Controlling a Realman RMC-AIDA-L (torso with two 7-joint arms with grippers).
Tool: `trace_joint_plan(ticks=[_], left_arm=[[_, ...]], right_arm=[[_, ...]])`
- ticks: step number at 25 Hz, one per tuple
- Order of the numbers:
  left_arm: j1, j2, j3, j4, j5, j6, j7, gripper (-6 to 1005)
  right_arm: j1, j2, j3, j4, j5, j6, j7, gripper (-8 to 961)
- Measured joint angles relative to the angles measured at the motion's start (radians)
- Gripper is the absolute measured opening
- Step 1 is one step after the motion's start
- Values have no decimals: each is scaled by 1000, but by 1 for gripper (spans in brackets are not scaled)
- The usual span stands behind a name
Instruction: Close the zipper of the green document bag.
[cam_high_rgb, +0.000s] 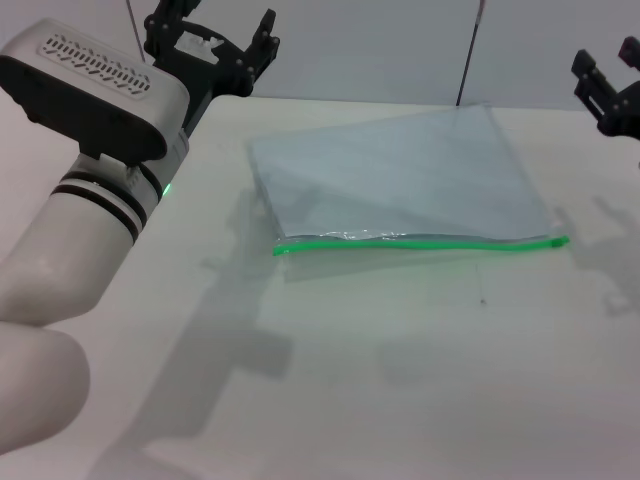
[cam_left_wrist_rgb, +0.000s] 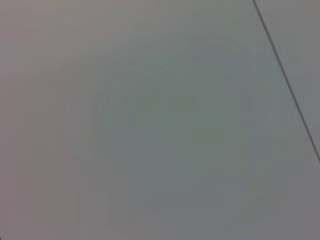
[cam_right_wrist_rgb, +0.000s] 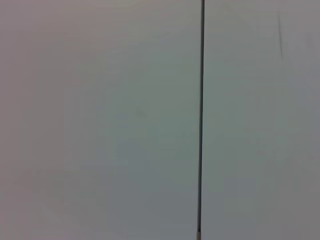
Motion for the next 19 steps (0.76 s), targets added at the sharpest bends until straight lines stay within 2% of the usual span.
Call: trace_joint_plan(ticks=[4, 8, 19], left_arm=[[-7, 0, -1, -16, -6, -1, -5, 781], [-8, 0, -5, -18, -7, -2, -5, 780], [-6, 0, -10, -21, -7, -1, 3, 779]], right_arm=[[67, -1, 1, 118, 24, -21, -87, 572], [121, -2, 11, 202, 27, -45, -71, 572], [124, -9, 25, 204, 29, -54, 10, 572]])
